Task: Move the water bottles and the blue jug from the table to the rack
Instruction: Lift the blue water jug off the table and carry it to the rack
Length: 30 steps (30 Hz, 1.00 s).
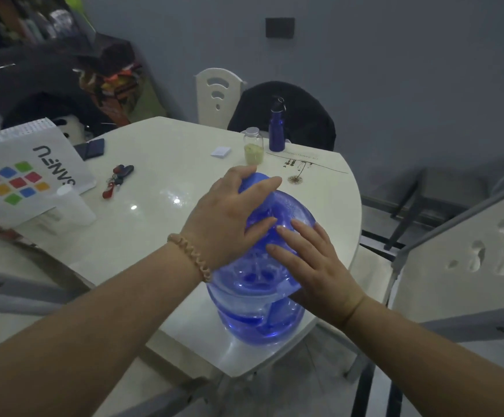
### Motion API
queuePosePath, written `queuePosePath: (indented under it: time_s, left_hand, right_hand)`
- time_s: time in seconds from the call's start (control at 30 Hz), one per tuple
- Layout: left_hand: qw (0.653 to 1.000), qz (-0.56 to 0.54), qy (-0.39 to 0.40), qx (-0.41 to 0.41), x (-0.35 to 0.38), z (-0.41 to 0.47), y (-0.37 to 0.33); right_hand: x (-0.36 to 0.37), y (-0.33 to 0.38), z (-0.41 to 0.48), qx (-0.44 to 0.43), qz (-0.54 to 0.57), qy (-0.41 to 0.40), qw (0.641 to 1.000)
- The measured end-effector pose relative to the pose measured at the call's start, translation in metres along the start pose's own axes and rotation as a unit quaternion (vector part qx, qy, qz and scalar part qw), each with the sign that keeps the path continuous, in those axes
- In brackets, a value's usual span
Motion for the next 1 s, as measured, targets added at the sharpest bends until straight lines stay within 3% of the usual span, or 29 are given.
queuePosePath:
  time_s: [0.2,0.53,1.0]
  left_hand:
    - [0.99,-0.019,0.047,0.132,-0.003,0.028,0.017]
    - [0.96,-0.105,0.008,0.26,0.015,0.038,0.042]
    - [0.972,-0.101,-0.016,0.213,0.015,0.037,0.032]
  right_hand:
    - [0.007,-0.009,-0.002,-0.042,-0.001,-0.082,0.996]
    - [0.006,-0.017,0.006,-0.074,-0.04,-0.056,0.995]
    - [0.007,-0.016,0.006,-0.034,0.002,-0.061,0.998]
Point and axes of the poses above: each hand's wrist, its own z-axis towards the middle knuckle, its own x-axis out of the palm, y = z × x, the point moved 2 cm from there along z, towards the middle knuckle, and after that the axes turned 1 degree about z, right-handed, at the moved point
